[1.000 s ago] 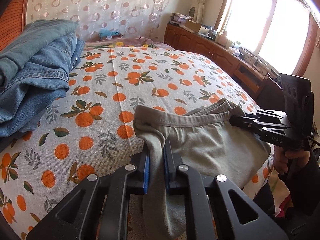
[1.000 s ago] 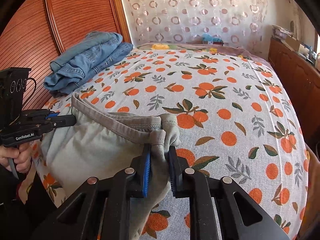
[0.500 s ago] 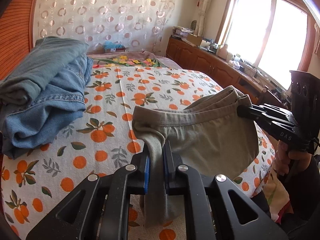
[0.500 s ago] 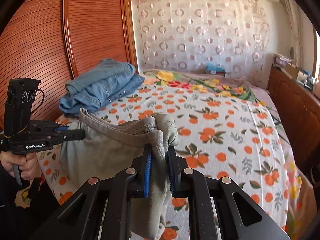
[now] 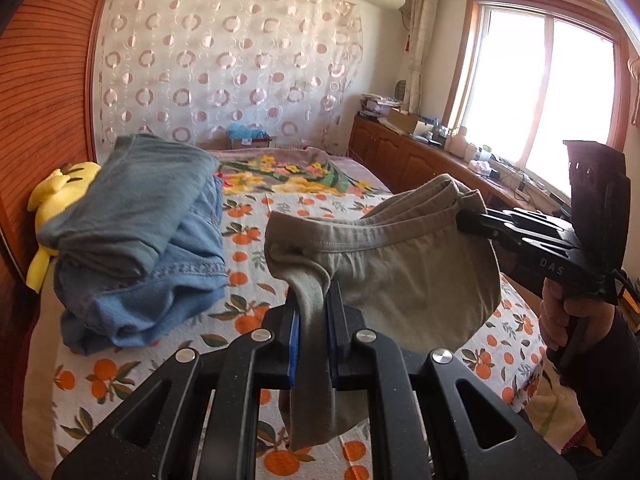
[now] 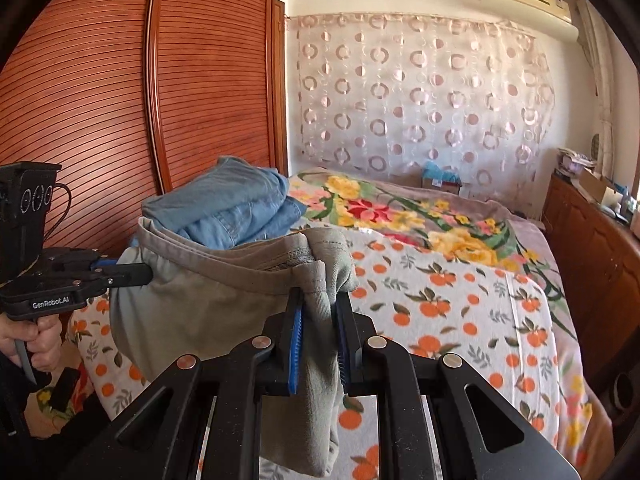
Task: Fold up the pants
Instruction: 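Lift the folded pants with both grippers and carry them onto the jeans stack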
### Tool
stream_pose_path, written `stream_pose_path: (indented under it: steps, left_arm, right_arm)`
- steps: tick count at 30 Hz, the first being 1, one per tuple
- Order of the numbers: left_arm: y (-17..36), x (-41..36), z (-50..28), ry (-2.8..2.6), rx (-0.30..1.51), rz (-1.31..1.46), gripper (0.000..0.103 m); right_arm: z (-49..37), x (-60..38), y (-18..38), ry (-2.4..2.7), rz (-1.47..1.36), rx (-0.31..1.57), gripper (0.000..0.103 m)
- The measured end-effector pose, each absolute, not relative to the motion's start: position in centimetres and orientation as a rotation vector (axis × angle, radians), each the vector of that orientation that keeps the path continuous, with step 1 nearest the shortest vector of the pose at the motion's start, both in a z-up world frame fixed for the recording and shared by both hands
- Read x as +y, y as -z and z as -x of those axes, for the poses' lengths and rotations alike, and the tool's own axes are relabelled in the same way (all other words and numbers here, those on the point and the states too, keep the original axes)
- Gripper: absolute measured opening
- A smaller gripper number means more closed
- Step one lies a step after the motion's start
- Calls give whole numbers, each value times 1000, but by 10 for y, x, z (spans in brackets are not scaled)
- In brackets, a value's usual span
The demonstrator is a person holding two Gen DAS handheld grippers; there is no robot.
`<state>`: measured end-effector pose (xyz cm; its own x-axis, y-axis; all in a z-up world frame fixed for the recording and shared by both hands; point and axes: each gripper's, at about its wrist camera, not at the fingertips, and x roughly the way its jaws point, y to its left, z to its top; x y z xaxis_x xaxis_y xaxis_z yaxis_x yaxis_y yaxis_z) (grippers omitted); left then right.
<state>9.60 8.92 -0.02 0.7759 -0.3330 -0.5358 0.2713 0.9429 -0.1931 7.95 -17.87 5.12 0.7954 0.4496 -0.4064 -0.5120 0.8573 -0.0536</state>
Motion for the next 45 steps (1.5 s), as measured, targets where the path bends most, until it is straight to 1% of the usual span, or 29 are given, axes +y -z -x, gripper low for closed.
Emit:
stream_pose_path:
  steps: [9, 16, 23, 38, 45]
  left_arm:
    - [-16, 117, -102, 278, 542, 112, 12]
    - [-26, 136, -116, 229, 519, 121, 12]
    - [-41, 157, -135, 180, 500, 134, 12]
    - [-30, 204, -163, 67, 548, 181, 12]
    - [-21, 223, -165, 35, 572, 229, 12]
  right_arm:
    - [-113, -156, -67, -564, 182, 342, 15]
    - [-153, -140, -73, -602, 203, 340, 15]
    - [-202, -118, -96, -643, 250, 338, 15]
    - [-324, -24, -108, -753, 391, 369, 15]
    - [-356, 11, -100, -836, 427, 391, 15]
